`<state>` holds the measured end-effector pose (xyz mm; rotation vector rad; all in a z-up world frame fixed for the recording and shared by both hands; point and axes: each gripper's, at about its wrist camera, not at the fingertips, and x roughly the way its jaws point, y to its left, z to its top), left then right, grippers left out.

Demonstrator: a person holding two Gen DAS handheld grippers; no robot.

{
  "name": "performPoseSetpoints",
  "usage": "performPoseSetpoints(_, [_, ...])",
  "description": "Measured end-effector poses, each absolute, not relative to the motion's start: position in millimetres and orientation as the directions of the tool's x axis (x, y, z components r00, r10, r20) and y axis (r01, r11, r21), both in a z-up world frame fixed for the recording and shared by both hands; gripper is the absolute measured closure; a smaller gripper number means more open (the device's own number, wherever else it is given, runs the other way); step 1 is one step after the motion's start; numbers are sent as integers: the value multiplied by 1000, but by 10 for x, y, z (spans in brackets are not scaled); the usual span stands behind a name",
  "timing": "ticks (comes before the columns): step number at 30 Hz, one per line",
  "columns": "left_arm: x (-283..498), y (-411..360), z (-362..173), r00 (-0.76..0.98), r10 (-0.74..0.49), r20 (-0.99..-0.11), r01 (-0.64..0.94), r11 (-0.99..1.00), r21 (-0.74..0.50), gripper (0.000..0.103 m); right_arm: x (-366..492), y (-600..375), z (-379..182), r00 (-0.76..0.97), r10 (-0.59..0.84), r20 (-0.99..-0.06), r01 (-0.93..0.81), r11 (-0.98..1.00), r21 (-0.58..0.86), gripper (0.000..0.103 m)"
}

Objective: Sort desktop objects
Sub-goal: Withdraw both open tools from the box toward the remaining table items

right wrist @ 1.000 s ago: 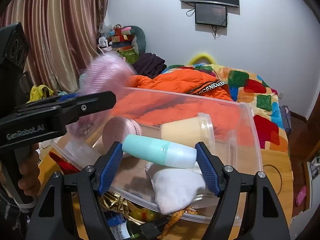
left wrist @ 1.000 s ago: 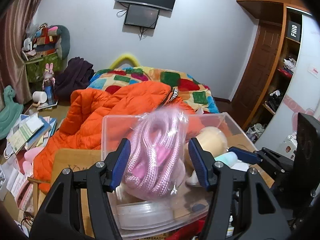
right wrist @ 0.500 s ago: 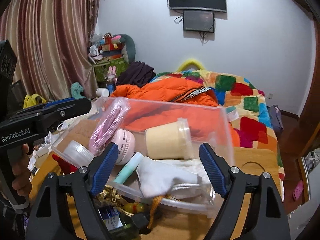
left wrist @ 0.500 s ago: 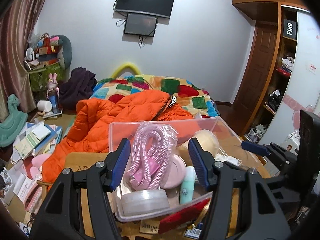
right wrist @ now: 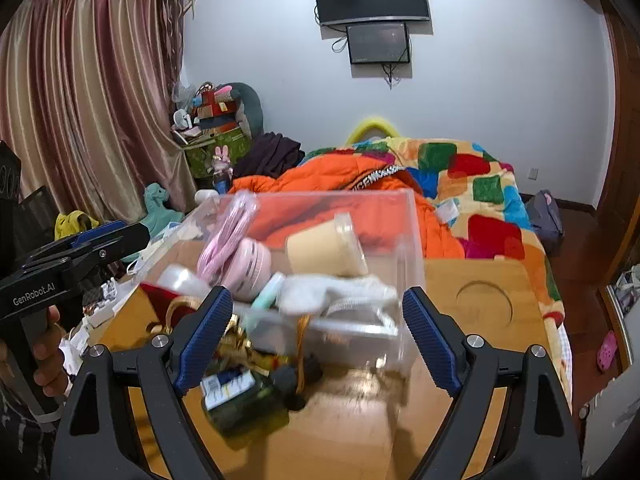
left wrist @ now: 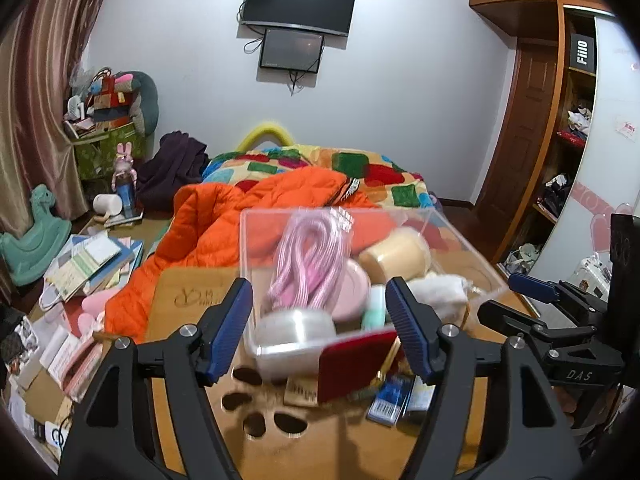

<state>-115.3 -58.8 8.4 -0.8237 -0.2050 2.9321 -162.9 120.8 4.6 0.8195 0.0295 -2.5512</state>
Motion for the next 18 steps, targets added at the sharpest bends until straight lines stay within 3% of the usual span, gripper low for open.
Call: performPoseSetpoints(18, [-877, -611, -413, -799, 122, -589, 1, -979, -205, 35, -1387, 929, -575, -556, -495, -668, 519, -834, 186, 19])
